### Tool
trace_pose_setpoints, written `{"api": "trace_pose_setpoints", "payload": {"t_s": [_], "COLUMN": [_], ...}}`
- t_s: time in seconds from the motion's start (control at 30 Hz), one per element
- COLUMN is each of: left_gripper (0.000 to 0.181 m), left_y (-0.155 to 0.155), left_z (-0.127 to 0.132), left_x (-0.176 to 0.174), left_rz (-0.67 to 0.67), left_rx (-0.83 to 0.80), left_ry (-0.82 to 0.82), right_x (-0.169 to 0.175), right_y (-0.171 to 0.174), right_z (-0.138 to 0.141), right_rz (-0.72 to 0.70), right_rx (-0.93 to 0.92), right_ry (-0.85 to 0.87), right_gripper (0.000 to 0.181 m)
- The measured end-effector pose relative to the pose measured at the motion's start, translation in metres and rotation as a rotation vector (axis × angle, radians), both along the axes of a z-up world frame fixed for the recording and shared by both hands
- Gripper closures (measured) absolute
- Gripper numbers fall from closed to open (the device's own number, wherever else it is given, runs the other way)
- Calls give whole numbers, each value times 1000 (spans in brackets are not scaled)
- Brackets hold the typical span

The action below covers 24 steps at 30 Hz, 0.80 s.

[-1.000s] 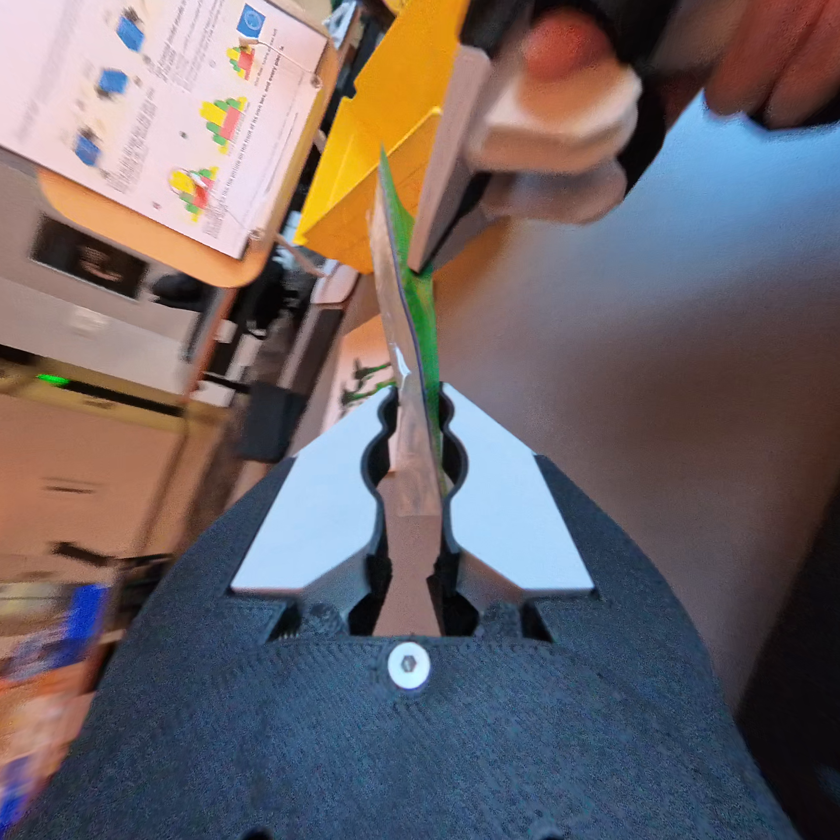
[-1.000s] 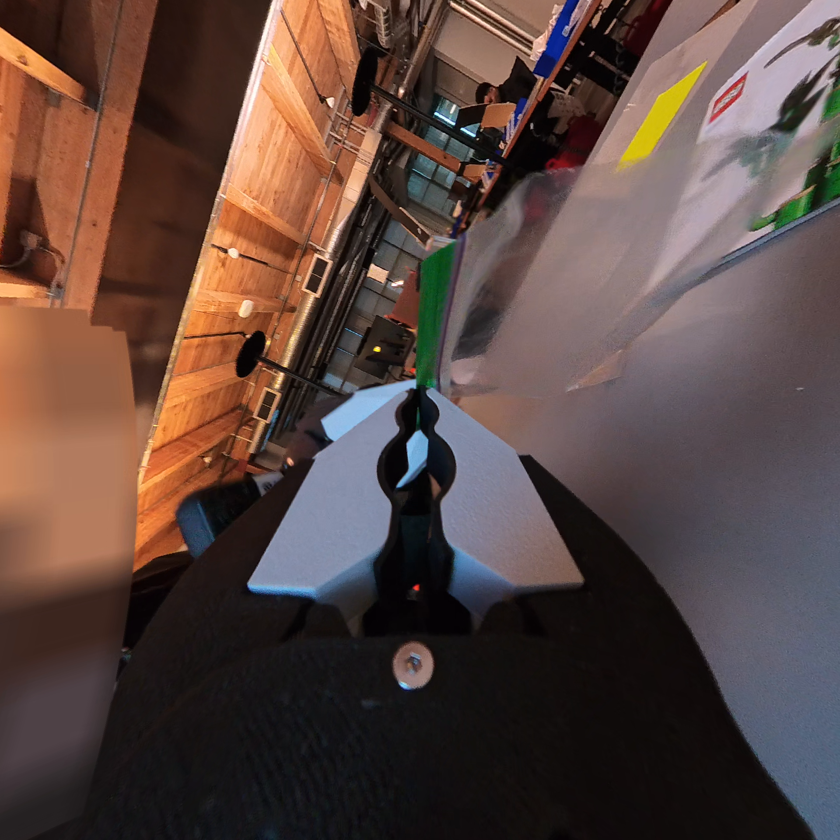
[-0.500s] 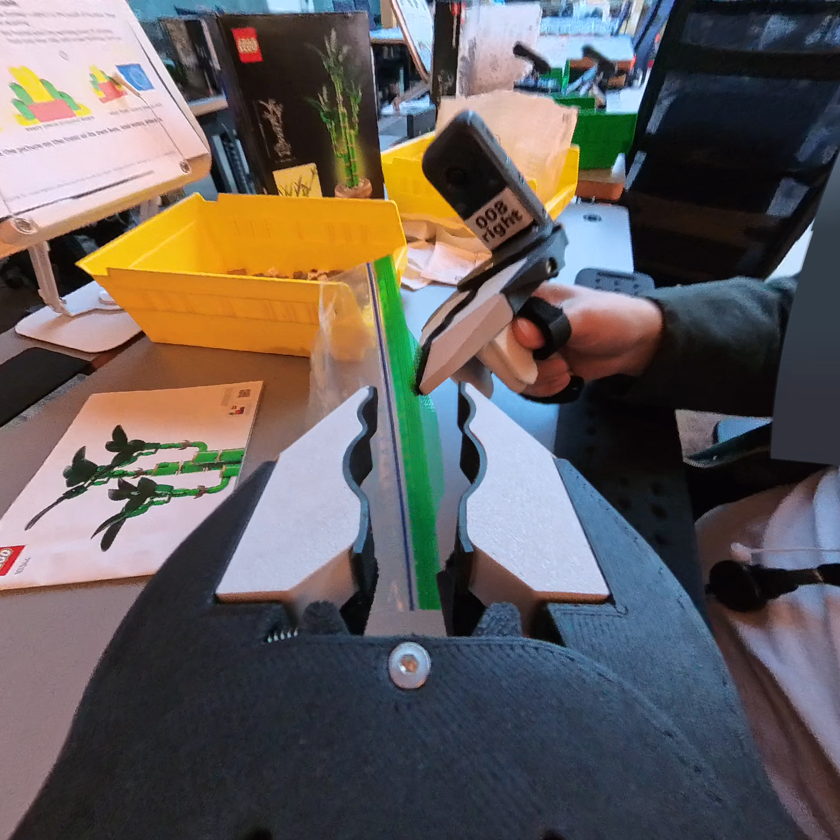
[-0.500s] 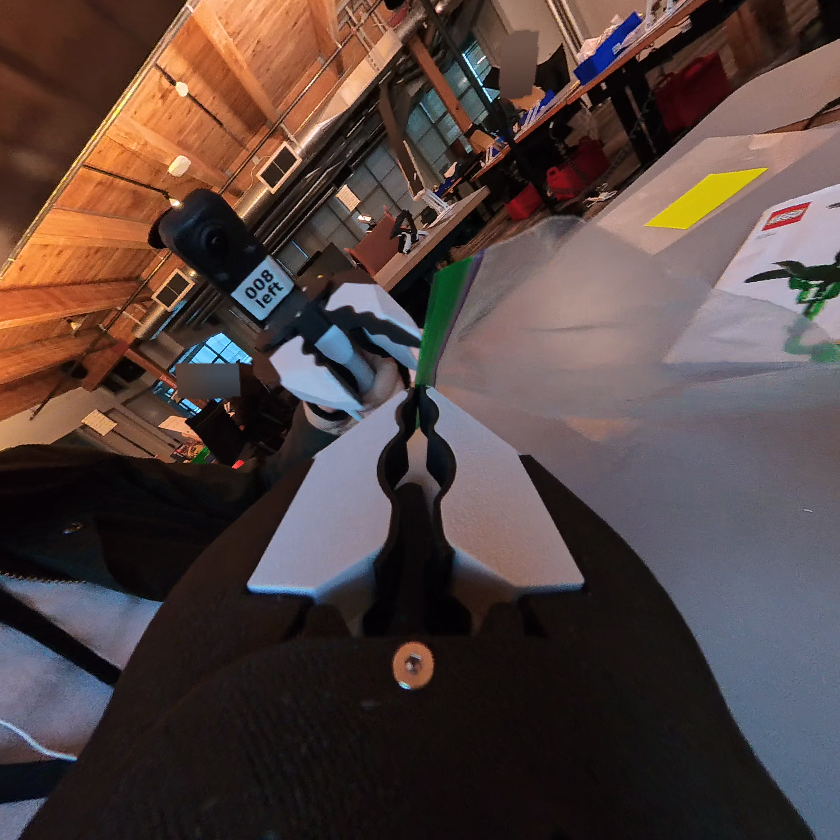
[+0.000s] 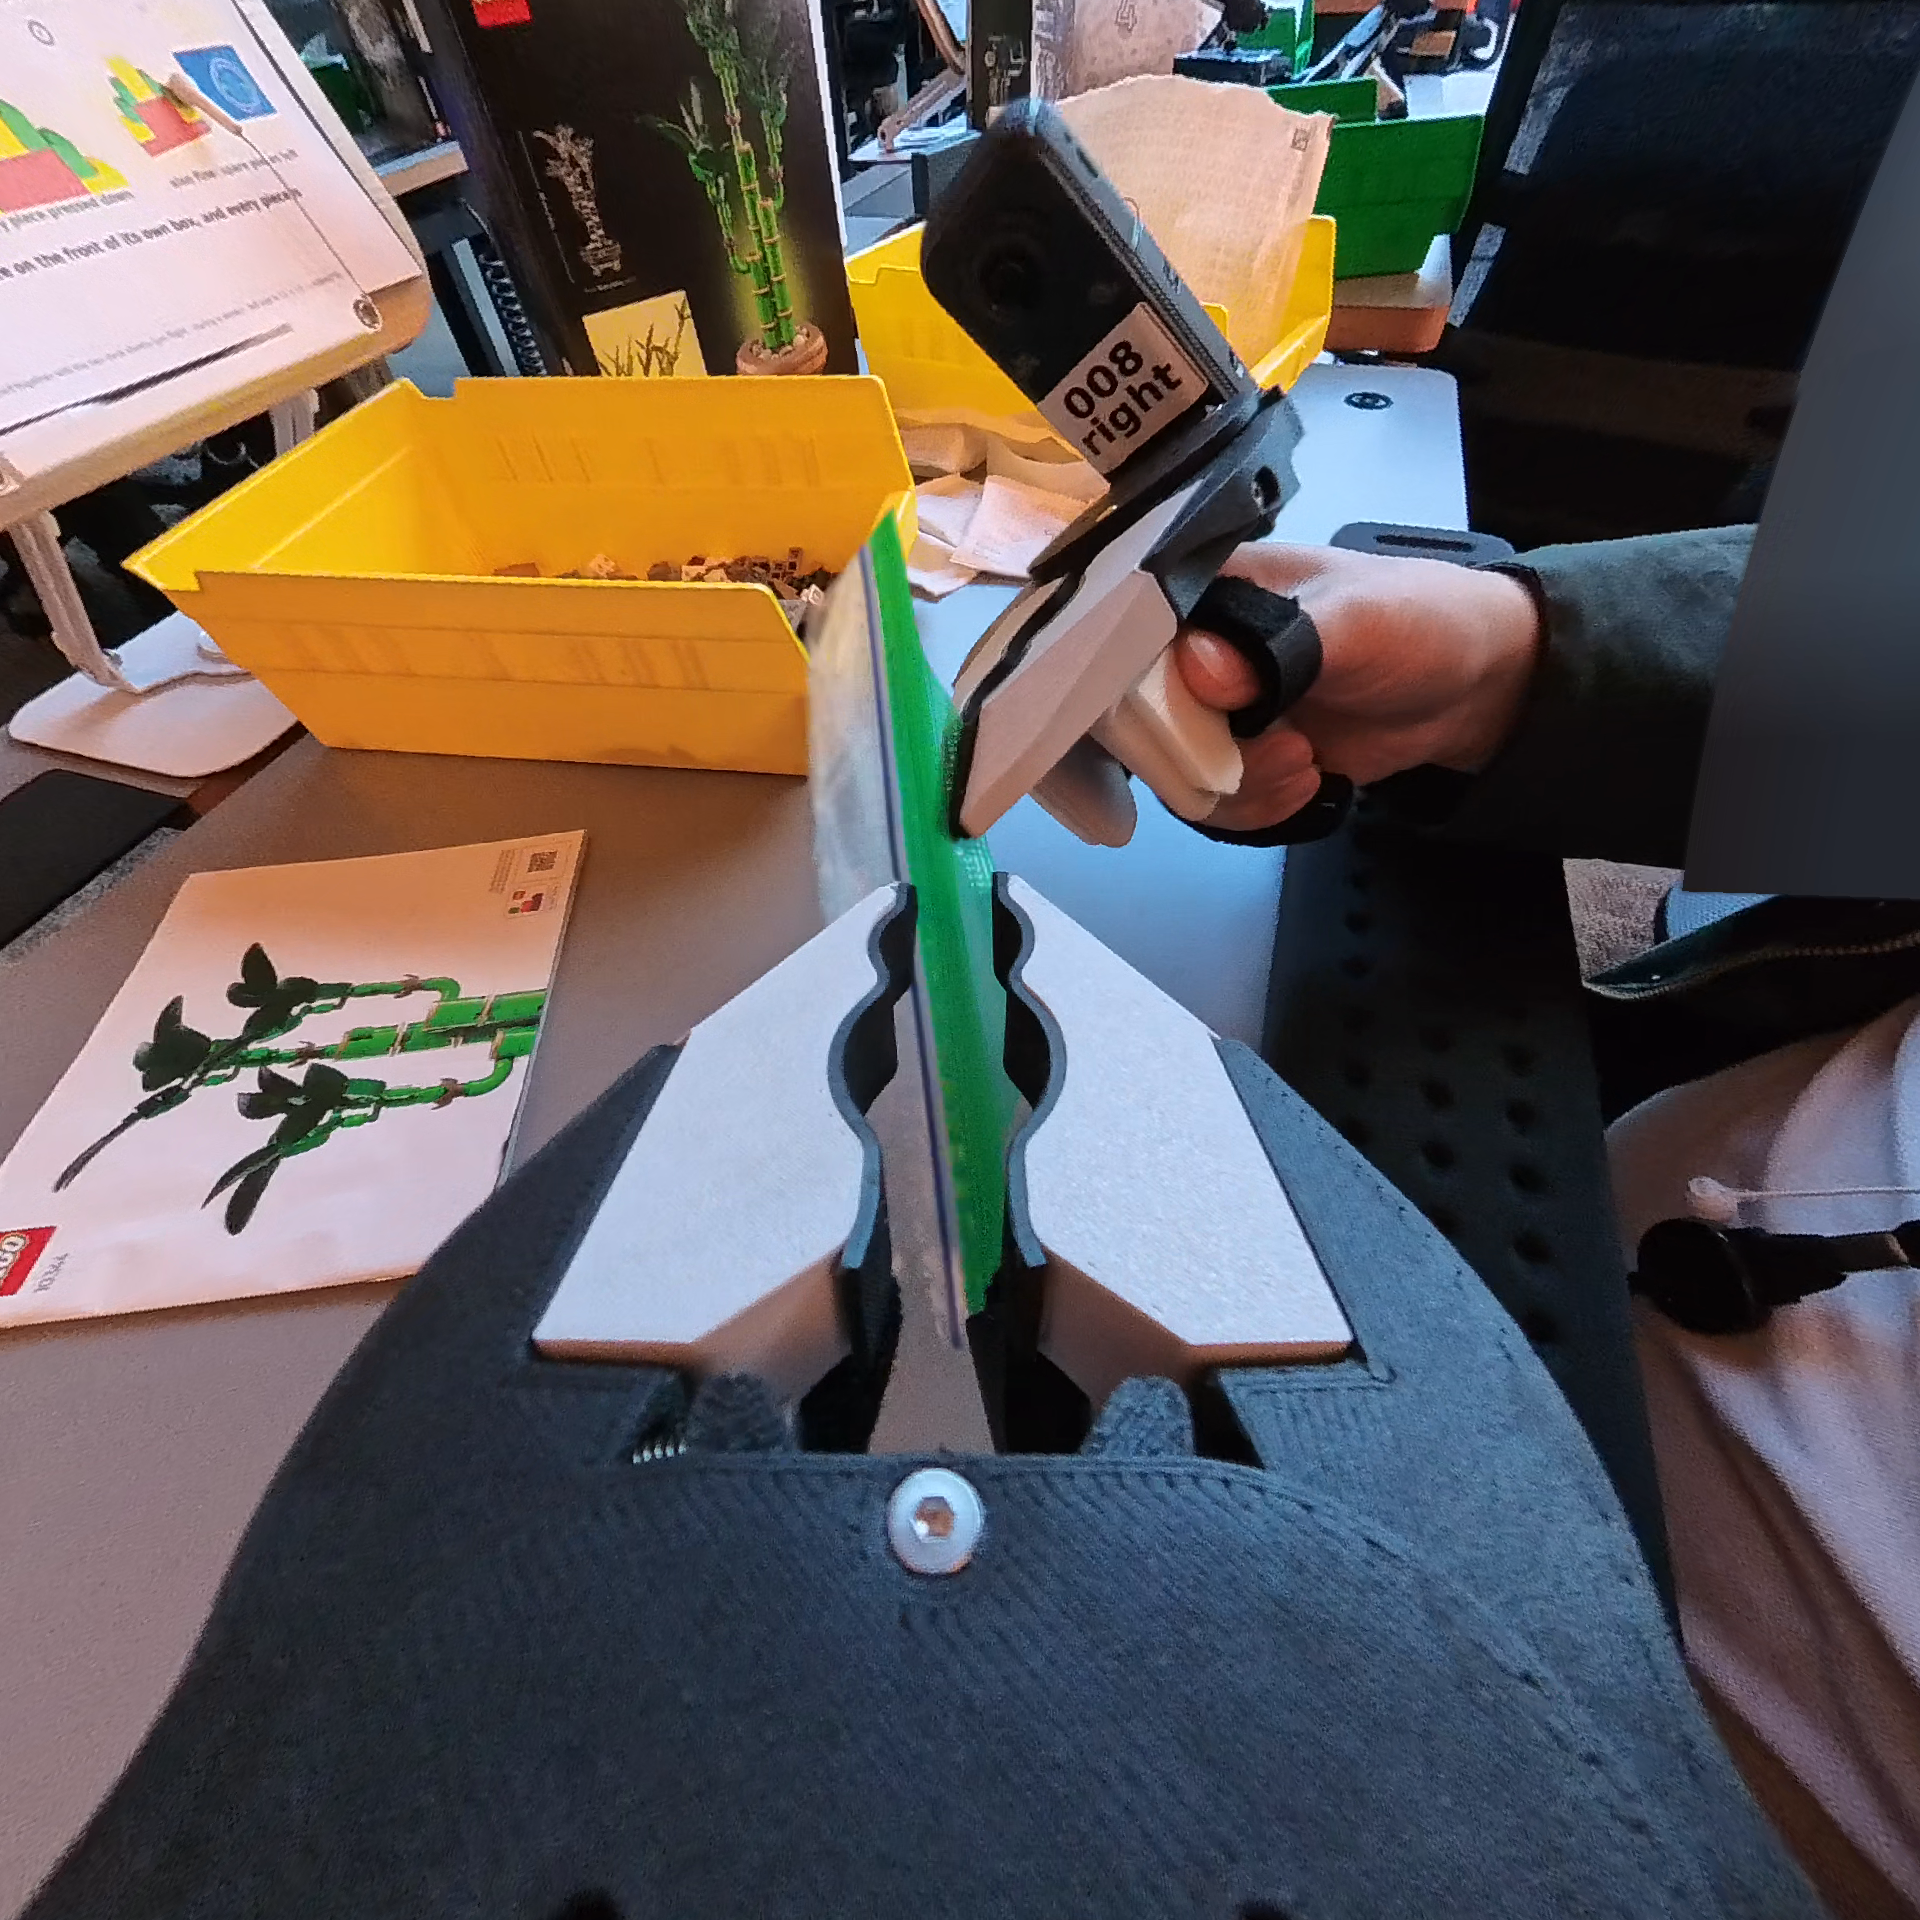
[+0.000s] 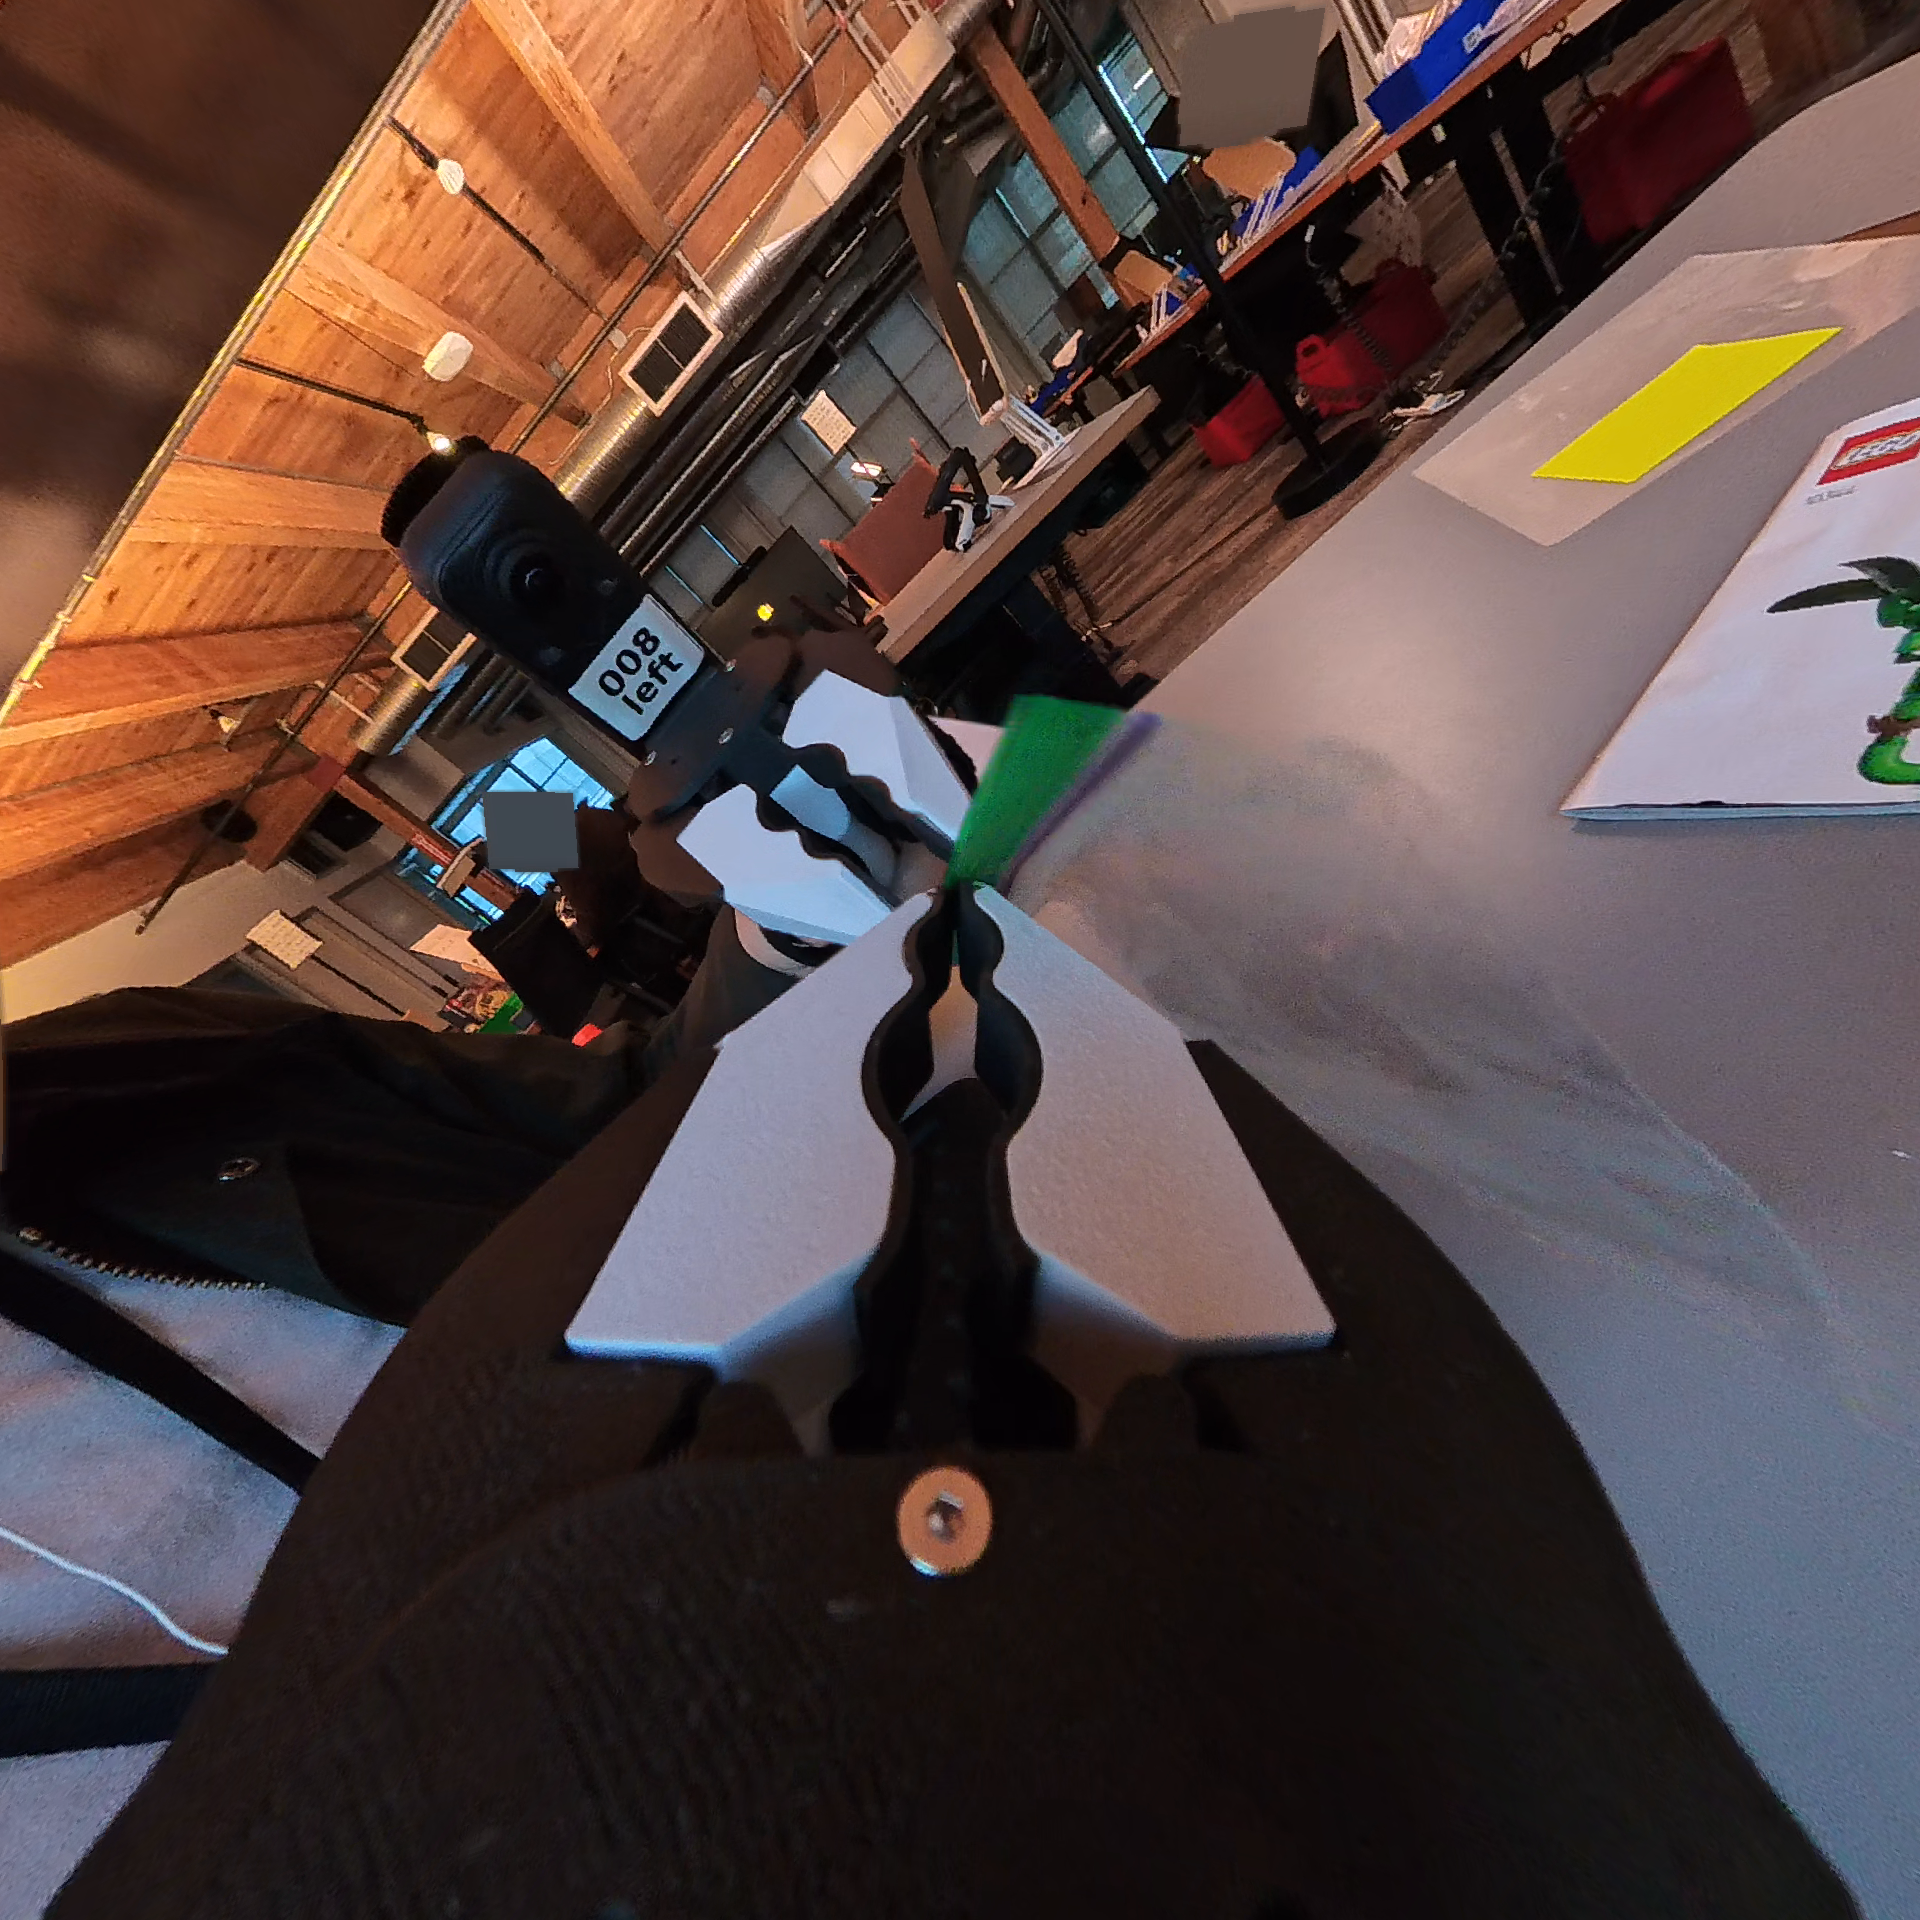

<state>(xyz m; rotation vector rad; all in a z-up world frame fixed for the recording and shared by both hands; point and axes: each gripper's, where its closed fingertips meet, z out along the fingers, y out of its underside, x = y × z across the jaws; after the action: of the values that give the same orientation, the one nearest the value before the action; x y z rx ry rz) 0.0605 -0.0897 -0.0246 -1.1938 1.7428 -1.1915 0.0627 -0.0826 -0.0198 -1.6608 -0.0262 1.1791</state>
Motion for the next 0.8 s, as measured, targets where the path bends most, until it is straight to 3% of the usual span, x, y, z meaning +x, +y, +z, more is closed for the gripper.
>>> {"api": "trace_pose_setpoints", "payload": {"t_s": [0.23, 0.3, 0.7, 0.8], "left_gripper": [170, 181, 181, 181], "left_y": [0, -3, 2, 1], "left_z": [-3, -5, -16, -18], "left_x": [-1, -2, 1, 3], "left_rz": [-27, -44, -2, 13], "left_rx": [-60, -67, -87, -63], "left_ry": [25, 36, 101, 105], "right_x": [-1, -2, 5, 3], "right_y": [-5, -5, -1, 1], "right_z": [-2, -5, -22, -29], "right_rz": [29, 34, -5, -11], "right_rx": [2, -6, -112, -169], "right_ry": [-38, -64, -55, -29], "right_gripper": [181, 181, 181, 171]}}
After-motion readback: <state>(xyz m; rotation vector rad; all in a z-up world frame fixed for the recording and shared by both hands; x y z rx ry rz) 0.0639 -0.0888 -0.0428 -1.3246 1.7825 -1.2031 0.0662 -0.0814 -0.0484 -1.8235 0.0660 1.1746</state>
